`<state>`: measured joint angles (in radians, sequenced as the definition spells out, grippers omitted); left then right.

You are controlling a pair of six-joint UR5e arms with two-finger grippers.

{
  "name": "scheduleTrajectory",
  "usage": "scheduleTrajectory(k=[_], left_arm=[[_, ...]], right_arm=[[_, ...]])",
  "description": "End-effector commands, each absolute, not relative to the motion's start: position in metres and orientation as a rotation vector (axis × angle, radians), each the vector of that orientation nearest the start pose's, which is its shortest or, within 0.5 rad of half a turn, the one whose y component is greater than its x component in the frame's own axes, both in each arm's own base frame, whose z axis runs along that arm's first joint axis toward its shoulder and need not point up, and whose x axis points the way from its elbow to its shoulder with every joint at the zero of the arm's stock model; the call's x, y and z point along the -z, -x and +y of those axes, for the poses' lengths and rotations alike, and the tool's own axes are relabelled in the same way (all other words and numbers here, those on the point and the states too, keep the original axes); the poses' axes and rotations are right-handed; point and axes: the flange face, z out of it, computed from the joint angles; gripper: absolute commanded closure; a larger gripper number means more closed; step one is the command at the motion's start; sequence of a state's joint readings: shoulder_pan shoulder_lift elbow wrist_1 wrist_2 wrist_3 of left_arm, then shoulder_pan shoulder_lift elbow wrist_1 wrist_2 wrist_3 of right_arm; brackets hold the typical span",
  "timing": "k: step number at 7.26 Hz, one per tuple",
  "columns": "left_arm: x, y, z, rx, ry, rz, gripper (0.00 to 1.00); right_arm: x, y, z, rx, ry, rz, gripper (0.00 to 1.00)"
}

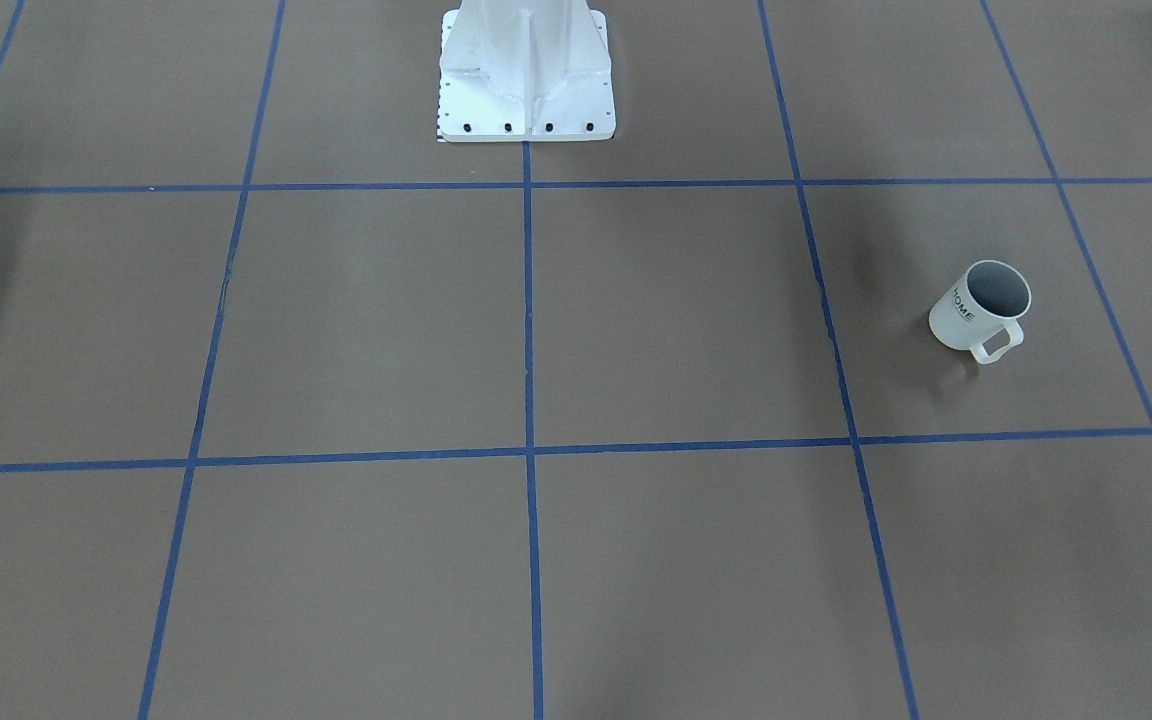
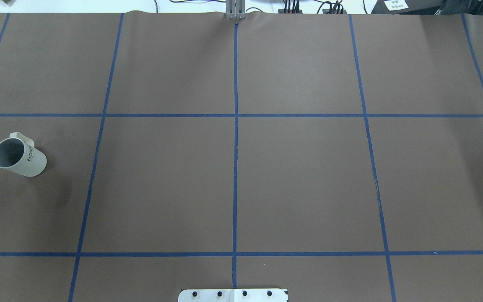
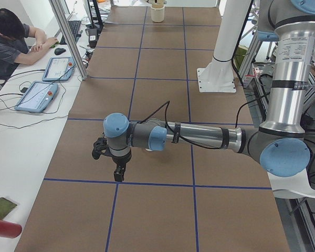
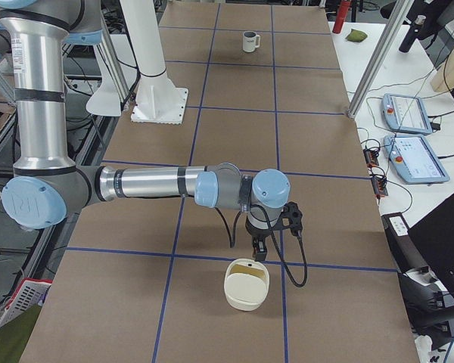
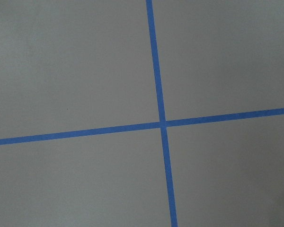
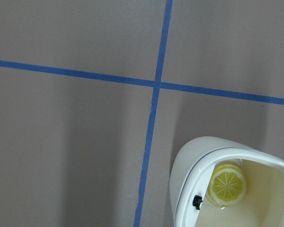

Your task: Left arm hands cup to right arm to dump lemon

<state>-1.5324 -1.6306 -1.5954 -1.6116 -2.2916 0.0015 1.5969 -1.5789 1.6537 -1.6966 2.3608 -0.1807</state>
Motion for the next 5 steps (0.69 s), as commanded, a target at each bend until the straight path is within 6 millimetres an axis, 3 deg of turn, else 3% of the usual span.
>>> scheduleTrajectory(k=[1,5], left_arm=[[-0.616,0.048,-0.527,-0.083,-0.106,0.721,0.00],[-0.616,0.048,-0.527,-0.083,-0.106,0.721,0.00]], right_arm=[[-0.659,-0.075,-0.487,0.139,-0.083,-0.786,0.00],[-0.639,-0.075,-0.487,0.076,-0.086,-0.793,0.00]])
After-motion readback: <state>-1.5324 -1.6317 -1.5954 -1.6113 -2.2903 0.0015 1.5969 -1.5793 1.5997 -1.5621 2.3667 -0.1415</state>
